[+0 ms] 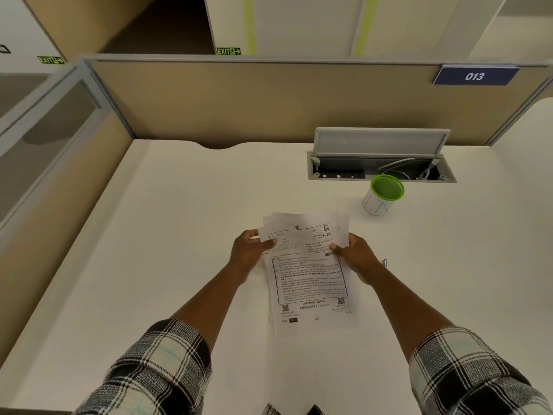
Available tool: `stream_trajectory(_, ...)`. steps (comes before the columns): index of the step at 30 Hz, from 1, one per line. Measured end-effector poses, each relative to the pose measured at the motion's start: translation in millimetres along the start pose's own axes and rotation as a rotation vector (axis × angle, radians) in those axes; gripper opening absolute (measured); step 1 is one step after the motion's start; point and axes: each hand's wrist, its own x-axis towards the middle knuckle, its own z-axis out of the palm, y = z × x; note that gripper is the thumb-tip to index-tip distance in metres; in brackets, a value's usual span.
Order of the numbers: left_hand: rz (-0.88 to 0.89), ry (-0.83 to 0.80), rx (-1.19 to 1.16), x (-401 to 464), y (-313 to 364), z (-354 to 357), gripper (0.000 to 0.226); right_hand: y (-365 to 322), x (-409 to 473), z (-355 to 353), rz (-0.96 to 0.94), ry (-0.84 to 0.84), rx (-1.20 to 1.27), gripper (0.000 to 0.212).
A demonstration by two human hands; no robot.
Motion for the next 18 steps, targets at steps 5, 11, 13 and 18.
stream_trajectory(5, 0.058, -0.055, -0.032, 2, 4, -1, 0.017, -6, -6, -10, 0.013, 0.043, 0.022, 0.028)
stream_trajectory(11, 0.024, -0.114, -0.085, 8, 5, 0, 0.026, -11, -9, -13, -0.004, 0.129, -0.025, 0.033)
stream_trajectory(13, 0.019, -0.125, -0.099, 10, 5, 1, 0.025, -11, -9, -13, -0.006, 0.154, -0.065, 0.036)
stream_trajectory(18, -0.016, -0.124, -0.125, 11, 6, 4, 0.018, -10, -8, -4, -0.023, 0.243, -0.338, 0.052)
